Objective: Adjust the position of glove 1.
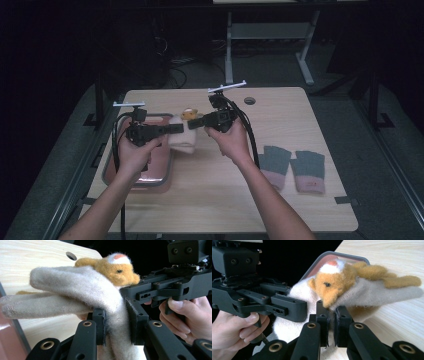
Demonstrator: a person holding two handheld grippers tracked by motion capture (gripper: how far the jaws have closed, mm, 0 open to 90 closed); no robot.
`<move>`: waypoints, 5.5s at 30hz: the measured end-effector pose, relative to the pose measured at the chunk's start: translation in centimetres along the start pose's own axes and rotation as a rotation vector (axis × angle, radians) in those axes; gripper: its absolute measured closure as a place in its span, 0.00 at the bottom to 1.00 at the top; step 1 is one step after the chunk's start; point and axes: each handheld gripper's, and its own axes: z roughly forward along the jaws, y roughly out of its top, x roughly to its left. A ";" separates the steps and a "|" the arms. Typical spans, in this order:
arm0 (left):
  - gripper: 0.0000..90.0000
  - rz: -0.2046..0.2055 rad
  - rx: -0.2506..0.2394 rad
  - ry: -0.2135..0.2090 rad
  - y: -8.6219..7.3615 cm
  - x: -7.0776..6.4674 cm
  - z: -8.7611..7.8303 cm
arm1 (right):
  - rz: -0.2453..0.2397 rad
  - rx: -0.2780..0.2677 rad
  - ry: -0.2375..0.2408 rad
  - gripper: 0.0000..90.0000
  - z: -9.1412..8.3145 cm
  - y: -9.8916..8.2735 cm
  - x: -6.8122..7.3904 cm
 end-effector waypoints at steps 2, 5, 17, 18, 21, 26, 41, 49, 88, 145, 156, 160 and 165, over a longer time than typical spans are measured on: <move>0.79 -0.002 0.001 0.004 0.1 0.0 -0.3 | 0.002 0.000 0.009 0.94 0.2 0.2 0.1; 0.79 -0.003 -0.007 0.007 0.2 0.1 -0.7 | 0.004 0.003 0.014 0.94 0.5 0.4 0.4; 0.79 -0.014 -0.026 0.012 0.3 0.9 -2.6 | -0.014 0.008 0.038 0.94 1.9 1.3 1.4; 0.79 -0.011 -0.026 0.011 0.3 1.0 -2.7 | -0.015 0.013 0.037 0.94 2.0 1.3 1.6; 0.79 -0.011 -0.031 0.015 0.3 1.2 -3.2 | -0.023 0.016 0.039 0.94 2.4 1.6 1.9; 0.79 -0.008 -0.037 0.023 0.4 1.6 -4.2 | -0.027 0.020 0.046 0.94 3.1 2.0 2.5; 0.79 -0.033 -0.061 0.051 0.1 3.2 -7.2 | -0.035 0.039 0.094 0.94 6.1 2.9 3.9; 0.79 -0.055 -0.065 0.070 -0.4 4.4 -8.2 | -0.026 0.066 0.120 0.94 8.0 3.1 4.0; 0.80 -0.183 -0.020 0.092 -3.2 8.8 -8.1 | 0.054 0.142 0.164 0.93 13.2 1.5 1.7; 0.65 -0.181 0.247 0.465 -4.7 10.0 -5.6 | 0.084 0.150 0.126 0.86 11.6 -0.7 -1.0; 0.68 -0.149 0.214 0.479 -4.0 9.5 -5.7 | 0.086 0.132 0.124 0.85 10.0 -1.3 -1.6; 0.71 -0.157 0.231 0.475 -4.0 9.5 -5.3 | 0.088 0.124 0.120 0.85 9.5 -1.4 -1.9; 0.72 -0.156 0.298 0.488 -4.4 10.0 -4.3 | 0.090 0.113 0.118 0.85 8.7 -1.6 -2.2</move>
